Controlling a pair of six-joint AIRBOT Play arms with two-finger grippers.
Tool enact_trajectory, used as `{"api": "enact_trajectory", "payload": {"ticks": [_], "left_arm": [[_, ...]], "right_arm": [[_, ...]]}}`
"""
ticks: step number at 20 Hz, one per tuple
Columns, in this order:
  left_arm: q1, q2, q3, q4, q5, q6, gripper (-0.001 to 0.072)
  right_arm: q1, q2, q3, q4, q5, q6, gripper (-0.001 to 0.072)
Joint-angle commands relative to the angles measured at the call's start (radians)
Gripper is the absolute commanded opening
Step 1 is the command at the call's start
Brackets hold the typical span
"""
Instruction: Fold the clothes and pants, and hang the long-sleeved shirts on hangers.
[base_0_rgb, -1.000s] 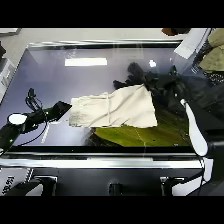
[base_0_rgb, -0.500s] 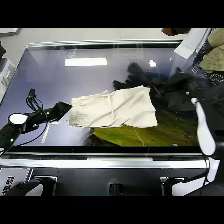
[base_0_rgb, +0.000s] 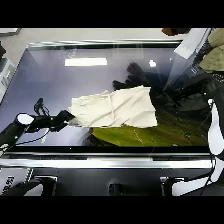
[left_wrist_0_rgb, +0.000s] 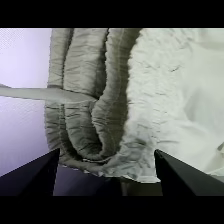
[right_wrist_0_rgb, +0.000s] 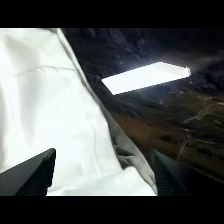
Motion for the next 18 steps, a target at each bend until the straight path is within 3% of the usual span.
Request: {"api": "enact_trajectory", "payload": {"ticks": [1,3,4,5,6,11,18], "left_arm": [[-0.005,-0.042,0.000,0.032,0.007,-0.041,0.0680],[-0.005,-0.056,0.000,0.032,0.003,-0.029,0.0644],[-0.005,-0.056,0.000,0.032,-0.005,-0.006,0.0418],[-0.005,-0.056,0.000,0.032,-0.017,0.005,0.0071],[-0.004,-0.055,0.000,0.033,-0.031,0.008,0.0017],[0.031,-0.043,0.000,0.104,-0.292,0.010,0.0014],[0.058,0.077,-0.001,0.426,-0.505,-0.178,0.0015]], "right_arm": [[0.030,-0.001,0.000,0.007,-0.024,-0.021,0.0689],[0.055,-0.001,0.000,0.001,-0.024,-0.023,0.0688],[0.060,-0.001,0.000,-0.005,-0.021,-0.024,0.0687],[0.068,0.000,0.000,-0.008,-0.020,-0.024,0.0686],[0.068,0.000,0.000,-0.010,-0.021,-0.024,0.0686],[0.068,0.025,0.000,-0.063,-0.045,-0.016,0.0680],[0.068,0.056,-0.005,-0.121,-0.209,-0.050,0.0684]]}}
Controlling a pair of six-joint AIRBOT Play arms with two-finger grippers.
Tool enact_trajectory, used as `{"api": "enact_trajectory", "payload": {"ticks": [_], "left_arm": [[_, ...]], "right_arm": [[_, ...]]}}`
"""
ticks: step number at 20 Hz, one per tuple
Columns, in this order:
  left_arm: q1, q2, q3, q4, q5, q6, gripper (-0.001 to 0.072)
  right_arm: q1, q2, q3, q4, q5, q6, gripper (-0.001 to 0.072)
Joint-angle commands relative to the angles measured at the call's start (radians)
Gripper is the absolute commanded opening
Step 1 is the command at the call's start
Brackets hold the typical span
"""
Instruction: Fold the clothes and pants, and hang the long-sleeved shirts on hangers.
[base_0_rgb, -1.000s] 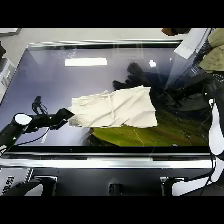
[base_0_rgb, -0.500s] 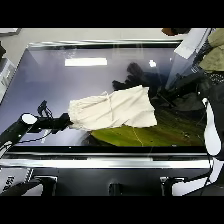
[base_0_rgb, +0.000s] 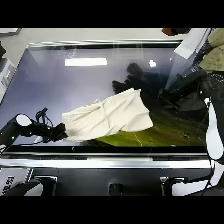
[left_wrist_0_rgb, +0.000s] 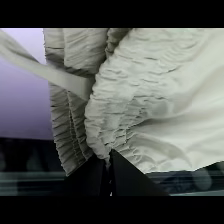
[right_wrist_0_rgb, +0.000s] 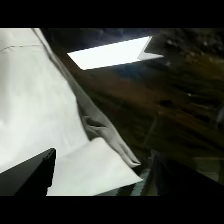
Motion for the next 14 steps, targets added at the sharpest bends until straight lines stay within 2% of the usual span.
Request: {"api": "enact_trajectory", "payload": {"ticks": [1,5,7,8,9,10,12,14], "left_arm": [[0.008,0.040,0.000,0.199,-0.109,-0.095,0.0015],[0.008,0.038,0.001,0.275,-0.085,-0.106,0.0016],[0.008,0.038,0.001,0.279,-0.060,-0.111,0.0043],[0.008,0.038,0.003,0.280,-0.047,-0.120,0.0154],[0.008,0.038,0.008,0.282,-0.035,-0.135,0.0352],[0.009,0.038,0.018,0.282,-0.023,-0.136,0.0475],[0.010,0.038,0.057,0.283,-0.015,-0.135,0.0553],[0.026,0.038,0.115,0.283,-0.014,-0.133,0.0553]], "right_arm": [[0.001,0.009,-0.011,-0.010,-0.083,-0.041,0.0693],[-0.003,-0.020,-0.031,0.132,-0.015,-0.174,0.0707],[-0.003,-0.071,-0.031,0.259,-0.060,-0.288,0.0708],[-0.003,-0.101,-0.031,0.310,-0.091,-0.318,0.0708],[-0.003,-0.131,-0.032,0.353,-0.107,-0.339,0.0708],[-0.003,-0.158,-0.032,0.387,-0.120,-0.362,0.0708],[-0.003,-0.201,-0.032,0.427,-0.137,-0.371,0.0707],[-0.003,-0.216,-0.032,0.421,-0.121,-0.397,0.0707]]}}
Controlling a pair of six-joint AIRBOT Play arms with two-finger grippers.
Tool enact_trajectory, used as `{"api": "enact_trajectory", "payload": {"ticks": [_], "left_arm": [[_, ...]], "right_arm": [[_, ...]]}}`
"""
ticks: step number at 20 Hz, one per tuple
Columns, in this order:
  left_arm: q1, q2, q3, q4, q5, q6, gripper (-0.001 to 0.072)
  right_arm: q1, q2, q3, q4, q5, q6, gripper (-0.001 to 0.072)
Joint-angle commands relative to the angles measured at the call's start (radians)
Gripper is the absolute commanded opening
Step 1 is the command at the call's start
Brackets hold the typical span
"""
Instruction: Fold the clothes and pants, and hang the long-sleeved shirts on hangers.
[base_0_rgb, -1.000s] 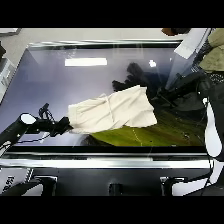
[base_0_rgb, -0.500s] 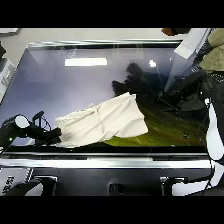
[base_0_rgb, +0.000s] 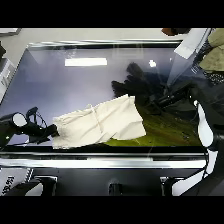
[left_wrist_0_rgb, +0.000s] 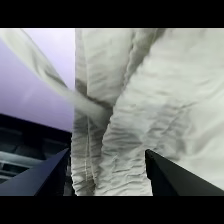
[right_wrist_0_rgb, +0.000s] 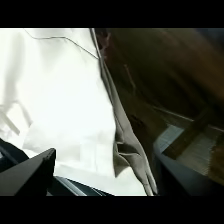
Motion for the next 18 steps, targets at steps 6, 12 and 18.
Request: {"api": "enact_trajectory", "payload": {"ticks": [6,12,18], "left_arm": [[0.059,0.001,0.198,0.006,0.040,-0.008,0.0553],[0.060,0.000,0.208,0.006,0.057,-0.023,0.0553],[0.060,0.000,0.208,-0.022,0.057,-0.021,0.0547]], "right_arm": [[0.022,-0.089,0.000,0.048,0.017,-0.066,0.0706],[0.134,-0.118,0.000,0.004,0.058,-0.046,0.0702],[0.180,-0.114,0.000,0.011,0.068,-0.028,0.0254]]}}
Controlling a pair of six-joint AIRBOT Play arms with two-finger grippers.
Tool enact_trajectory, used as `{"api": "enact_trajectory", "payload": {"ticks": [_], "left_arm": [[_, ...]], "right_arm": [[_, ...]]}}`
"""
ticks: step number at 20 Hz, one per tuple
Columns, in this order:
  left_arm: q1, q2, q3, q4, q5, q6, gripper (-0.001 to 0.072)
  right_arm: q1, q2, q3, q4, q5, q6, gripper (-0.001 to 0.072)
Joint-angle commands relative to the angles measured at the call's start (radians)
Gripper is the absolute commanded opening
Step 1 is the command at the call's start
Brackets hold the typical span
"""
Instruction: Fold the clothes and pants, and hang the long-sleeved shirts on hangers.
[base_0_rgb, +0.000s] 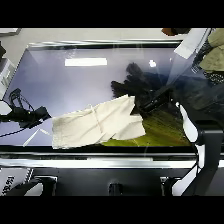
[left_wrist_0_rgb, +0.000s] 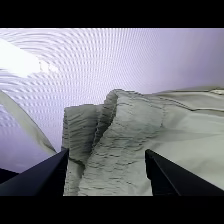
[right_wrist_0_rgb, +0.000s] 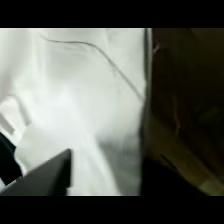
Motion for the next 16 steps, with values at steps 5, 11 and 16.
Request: {"api": "enact_trajectory", "payload": {"ticks": [5,11,16], "left_arm": [[-0.022,0.000,0.001,-0.275,0.090,0.057,0.0018],[-0.346,-0.133,0.001,-0.570,0.361,0.053,0.0016],[-0.690,-0.398,0.044,-0.922,0.631,0.132,0.0016]], "right_arm": [[0.018,0.101,0.003,-0.088,0.023,0.055,0.0018],[0.018,0.333,0.003,-0.352,-0.092,0.260,0.0018],[0.018,0.560,0.003,-0.446,-0.111,0.358,0.0018]]}}
